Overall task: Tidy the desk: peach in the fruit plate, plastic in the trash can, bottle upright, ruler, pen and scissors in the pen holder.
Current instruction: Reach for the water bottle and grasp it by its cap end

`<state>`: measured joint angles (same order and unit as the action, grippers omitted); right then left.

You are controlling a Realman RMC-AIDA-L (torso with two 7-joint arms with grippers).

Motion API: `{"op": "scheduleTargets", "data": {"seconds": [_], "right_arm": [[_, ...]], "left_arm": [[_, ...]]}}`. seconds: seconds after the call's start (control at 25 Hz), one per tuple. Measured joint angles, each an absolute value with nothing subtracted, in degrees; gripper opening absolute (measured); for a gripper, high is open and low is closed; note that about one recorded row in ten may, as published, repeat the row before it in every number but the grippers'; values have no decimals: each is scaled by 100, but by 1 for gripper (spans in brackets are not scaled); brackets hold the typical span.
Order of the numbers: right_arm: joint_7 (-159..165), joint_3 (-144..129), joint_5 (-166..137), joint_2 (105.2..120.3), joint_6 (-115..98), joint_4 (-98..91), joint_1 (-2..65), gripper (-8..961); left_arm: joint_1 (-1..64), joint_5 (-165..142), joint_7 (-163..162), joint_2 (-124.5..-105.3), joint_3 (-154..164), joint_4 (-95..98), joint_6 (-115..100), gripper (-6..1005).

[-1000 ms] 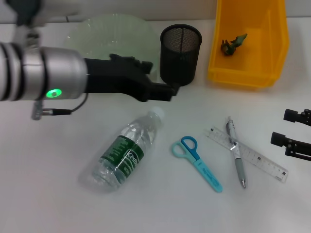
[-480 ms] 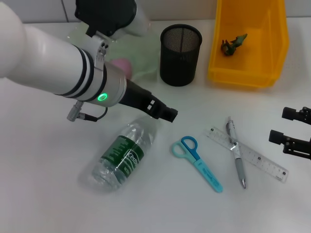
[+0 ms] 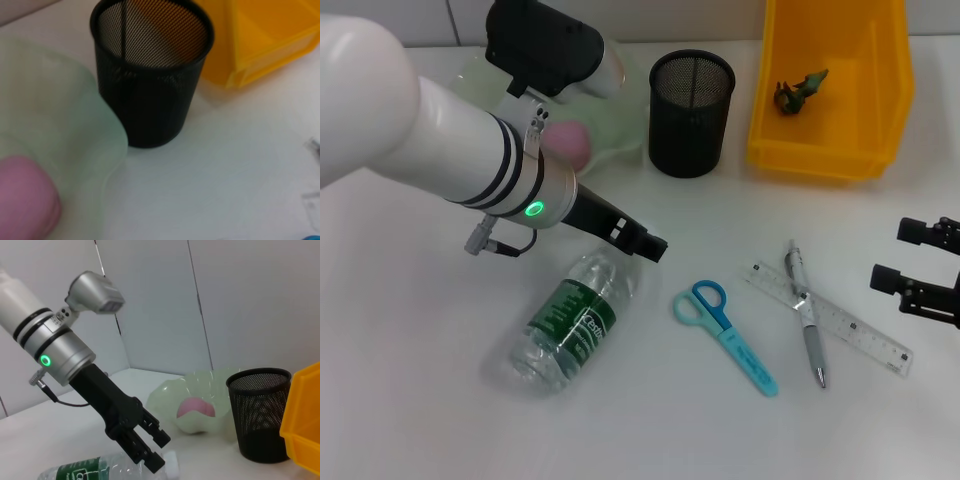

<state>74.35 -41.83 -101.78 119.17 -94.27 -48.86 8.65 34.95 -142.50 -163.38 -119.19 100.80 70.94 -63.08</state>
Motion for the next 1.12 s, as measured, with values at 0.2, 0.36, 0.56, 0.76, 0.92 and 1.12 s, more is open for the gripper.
{"op": "scheduleTargets", "data": {"seconds": [0.2, 0.36, 0.56, 0.76, 0.92, 1.12], "right_arm": [[7448, -4188, -10178, 11916, -9396, -4757, 910, 781], [7455, -4201, -10178, 11914, -9361, -4746, 914, 781], [7462, -4195, -10180, 11911, -9359, -4742, 939, 781], [7477, -4192, -10184, 11909, -9359, -4735, 952, 781], [7485, -4202, -10191, 11909, -9360, -4727, 959, 780], [7495, -4185, -10194, 11909, -9360, -4699, 962, 780]], "left_arm": [[3609, -14189, -16288, -11918, 10084, 6773, -6127, 820], [3689, -14023, -16167, -11918, 10093, 6513, -6020, 820], [3746, -13913, -16050, -11918, 10122, 6282, -5895, 819], [3760, -13870, -15968, -11918, 10143, 6278, -5890, 819], [3773, -13869, -15943, -11918, 10141, 6276, -5910, 819], [3804, -13887, -15778, -11918, 10141, 6311, -6067, 577]]}}
